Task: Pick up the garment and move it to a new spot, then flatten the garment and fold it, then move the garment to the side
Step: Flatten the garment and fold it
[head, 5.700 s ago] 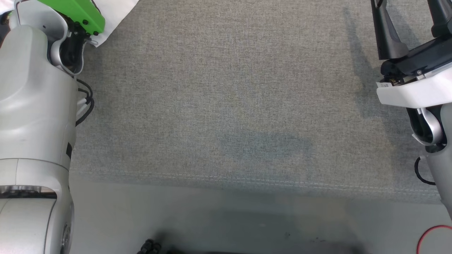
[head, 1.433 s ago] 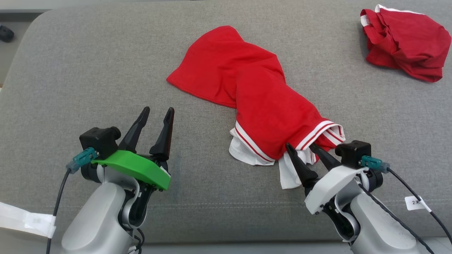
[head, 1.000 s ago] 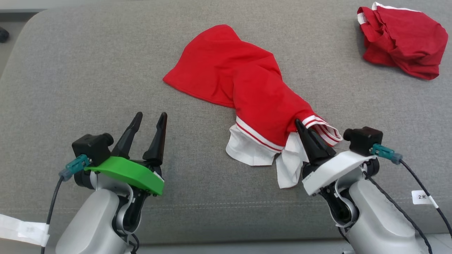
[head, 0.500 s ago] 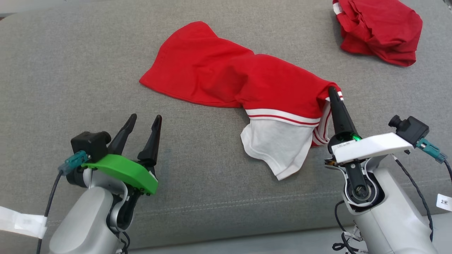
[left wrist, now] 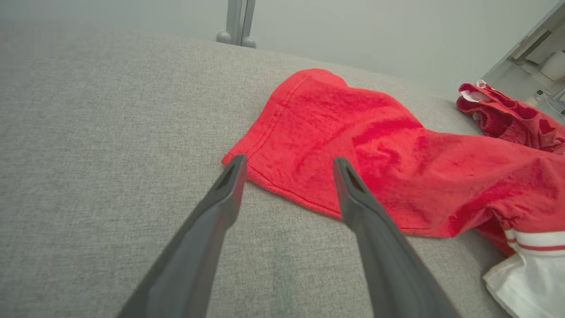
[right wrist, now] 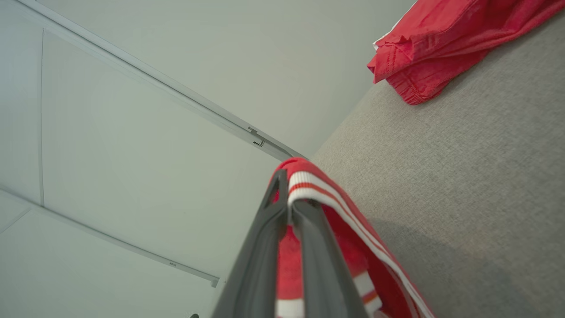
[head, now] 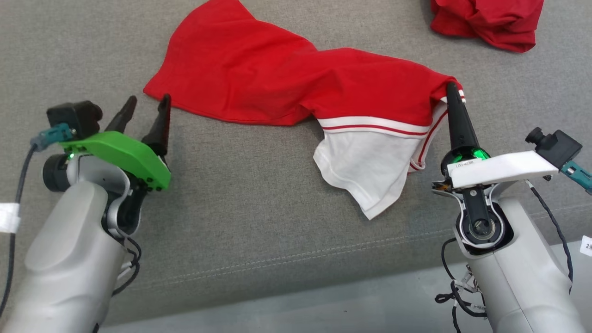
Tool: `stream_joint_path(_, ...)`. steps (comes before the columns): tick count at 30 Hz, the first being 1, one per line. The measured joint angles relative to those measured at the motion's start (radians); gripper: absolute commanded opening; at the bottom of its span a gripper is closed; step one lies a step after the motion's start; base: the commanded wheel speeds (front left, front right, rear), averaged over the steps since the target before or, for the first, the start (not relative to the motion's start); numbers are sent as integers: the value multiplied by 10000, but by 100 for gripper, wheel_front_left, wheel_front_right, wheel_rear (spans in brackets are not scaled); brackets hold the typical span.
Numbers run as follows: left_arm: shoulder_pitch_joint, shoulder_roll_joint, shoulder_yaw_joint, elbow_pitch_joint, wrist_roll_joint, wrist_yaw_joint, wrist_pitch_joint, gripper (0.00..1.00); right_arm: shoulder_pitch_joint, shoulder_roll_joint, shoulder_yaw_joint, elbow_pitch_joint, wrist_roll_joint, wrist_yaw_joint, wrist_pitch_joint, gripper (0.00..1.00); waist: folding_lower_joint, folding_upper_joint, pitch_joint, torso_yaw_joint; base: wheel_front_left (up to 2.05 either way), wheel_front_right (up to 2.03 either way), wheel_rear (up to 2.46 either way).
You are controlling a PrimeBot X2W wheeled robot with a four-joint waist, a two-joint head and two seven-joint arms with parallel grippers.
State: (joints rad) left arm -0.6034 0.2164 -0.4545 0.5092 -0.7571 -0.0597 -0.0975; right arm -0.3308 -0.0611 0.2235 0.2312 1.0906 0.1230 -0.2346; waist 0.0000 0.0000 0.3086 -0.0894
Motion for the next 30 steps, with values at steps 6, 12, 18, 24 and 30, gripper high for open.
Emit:
stream_joint_path(6, -729, 96, 529, 1035, -813, 173, 771, 100, -347, -4, 431, -61, -75, 0, -25, 0, 0, 0, 516, -343, 0, 0, 0)
stream_joint_path(12, -1220, 88, 828, 1958, -1133, 217, 1164, 100, -509, -17, 575, -35, -77, 0, -29, 0, 0, 0, 852, -746, 0, 0, 0)
stream_joint_path(18, -1767, -138, 1030, 2552, -1607, 228, 1521, 100, -525, -104, 631, -19, -79, 2, -84, 0, 0, 0, 1062, -950, 0, 0, 0)
stream_joint_path(24, -2304, -161, 1266, 3018, -1639, 222, 1459, 0, -641, -117, 803, 58, -79, 2, -111, 0, 1, 0, 1128, -995, 0, 0, 0)
stream_joint_path(30, -2370, -305, 1112, 3340, -1622, -63, 1315, 0, -681, -249, 765, 190, -69, 2, -113, 0, 0, 0, 979, -921, 0, 0, 0)
